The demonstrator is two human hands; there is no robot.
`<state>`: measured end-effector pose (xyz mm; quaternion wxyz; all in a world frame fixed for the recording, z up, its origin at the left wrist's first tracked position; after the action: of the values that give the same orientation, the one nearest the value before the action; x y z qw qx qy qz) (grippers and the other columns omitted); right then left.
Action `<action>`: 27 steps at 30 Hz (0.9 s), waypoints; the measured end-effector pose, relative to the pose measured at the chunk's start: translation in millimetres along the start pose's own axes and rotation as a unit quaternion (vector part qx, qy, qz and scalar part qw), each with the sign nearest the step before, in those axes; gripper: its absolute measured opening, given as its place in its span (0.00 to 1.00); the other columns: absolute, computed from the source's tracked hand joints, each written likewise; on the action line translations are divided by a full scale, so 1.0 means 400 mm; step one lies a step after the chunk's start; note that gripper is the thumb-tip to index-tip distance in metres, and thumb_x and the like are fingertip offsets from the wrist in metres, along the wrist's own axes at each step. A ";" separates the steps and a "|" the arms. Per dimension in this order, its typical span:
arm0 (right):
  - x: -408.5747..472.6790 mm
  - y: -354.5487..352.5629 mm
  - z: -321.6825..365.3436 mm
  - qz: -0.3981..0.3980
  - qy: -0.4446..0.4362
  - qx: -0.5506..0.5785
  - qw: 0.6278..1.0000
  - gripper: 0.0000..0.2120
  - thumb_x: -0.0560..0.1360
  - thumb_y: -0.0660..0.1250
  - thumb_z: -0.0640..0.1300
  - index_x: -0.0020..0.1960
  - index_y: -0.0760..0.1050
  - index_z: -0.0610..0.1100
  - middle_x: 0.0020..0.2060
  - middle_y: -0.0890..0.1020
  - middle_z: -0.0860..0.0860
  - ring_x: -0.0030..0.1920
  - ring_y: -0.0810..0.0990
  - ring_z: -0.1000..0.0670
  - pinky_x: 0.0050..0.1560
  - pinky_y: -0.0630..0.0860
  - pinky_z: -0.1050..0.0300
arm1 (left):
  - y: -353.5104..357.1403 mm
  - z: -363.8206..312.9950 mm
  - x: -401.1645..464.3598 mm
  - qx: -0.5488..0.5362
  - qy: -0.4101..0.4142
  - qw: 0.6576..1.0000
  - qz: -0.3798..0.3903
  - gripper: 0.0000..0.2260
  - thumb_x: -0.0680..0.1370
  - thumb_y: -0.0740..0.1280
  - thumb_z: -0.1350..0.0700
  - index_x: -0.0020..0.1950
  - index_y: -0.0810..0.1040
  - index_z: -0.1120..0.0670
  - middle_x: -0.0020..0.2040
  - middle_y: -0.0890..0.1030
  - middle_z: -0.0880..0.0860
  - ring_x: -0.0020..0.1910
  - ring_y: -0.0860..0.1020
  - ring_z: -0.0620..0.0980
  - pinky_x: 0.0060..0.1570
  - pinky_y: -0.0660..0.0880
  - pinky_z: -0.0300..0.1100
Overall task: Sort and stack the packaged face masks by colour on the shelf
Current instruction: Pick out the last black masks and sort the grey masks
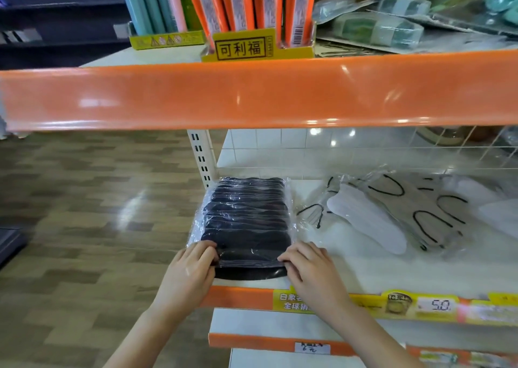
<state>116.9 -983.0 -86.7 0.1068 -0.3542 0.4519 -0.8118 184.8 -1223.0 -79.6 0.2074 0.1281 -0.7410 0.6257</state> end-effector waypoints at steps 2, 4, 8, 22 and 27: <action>-0.004 0.002 -0.001 0.008 -0.013 -0.001 1.000 0.12 0.76 0.57 0.49 0.47 0.79 0.52 0.44 0.77 0.60 0.46 0.74 0.59 0.48 0.72 0.61 | 0.000 0.003 -0.002 -0.001 0.002 1.000 0.008 0.06 0.70 0.57 0.58 0.41 0.74 0.54 0.50 0.80 0.48 0.48 0.76 0.47 0.45 0.66 0.38; -0.006 0.006 -0.002 0.012 -0.026 0.000 1.000 0.11 0.76 0.57 0.48 0.48 0.79 0.51 0.45 0.77 0.59 0.47 0.75 0.58 0.49 0.73 0.61 | 0.002 0.006 -0.005 0.000 0.004 1.000 0.017 0.07 0.71 0.58 0.57 0.41 0.75 0.53 0.51 0.80 0.47 0.49 0.76 0.46 0.44 0.68 0.38; -0.010 0.005 0.005 -0.004 -0.051 -0.014 0.999 0.13 0.76 0.58 0.48 0.47 0.81 0.48 0.47 0.80 0.56 0.49 0.76 0.57 0.53 0.74 0.62 | 0.006 0.010 -0.010 -0.001 -0.004 1.000 0.031 0.07 0.72 0.58 0.56 0.41 0.76 0.53 0.52 0.80 0.47 0.50 0.77 0.46 0.42 0.74 0.40; -0.020 0.004 0.012 0.011 -0.068 -0.022 0.997 0.12 0.78 0.58 0.51 0.48 0.79 0.48 0.48 0.79 0.55 0.50 0.77 0.55 0.55 0.69 0.63 | 0.013 -0.045 -0.031 0.004 -0.015 1.000 0.019 0.27 0.82 0.46 0.40 0.48 0.81 0.51 0.54 0.81 0.47 0.55 0.77 0.47 0.51 0.70 0.40; -0.020 0.009 0.014 0.019 -0.068 -0.030 0.997 0.13 0.78 0.58 0.51 0.49 0.80 0.48 0.50 0.79 0.55 0.52 0.76 0.55 0.55 0.70 0.62 | 0.038 -0.082 -0.034 0.014 -0.036 0.999 0.017 0.27 0.82 0.47 0.41 0.53 0.82 0.55 0.58 0.80 0.53 0.57 0.78 0.53 0.54 0.68 0.45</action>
<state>125.7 -984.7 -91.5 0.1416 -0.4032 0.4744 -0.7696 194.9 -1188.8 -95.1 0.1685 0.1403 -0.7414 0.6342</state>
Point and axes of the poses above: each hand's wrist, its own x-axis towards the middle knuckle, its own y-axis out of the palm, z = x × y, the point moved 3 cm from there along x, towards the middle knuckle
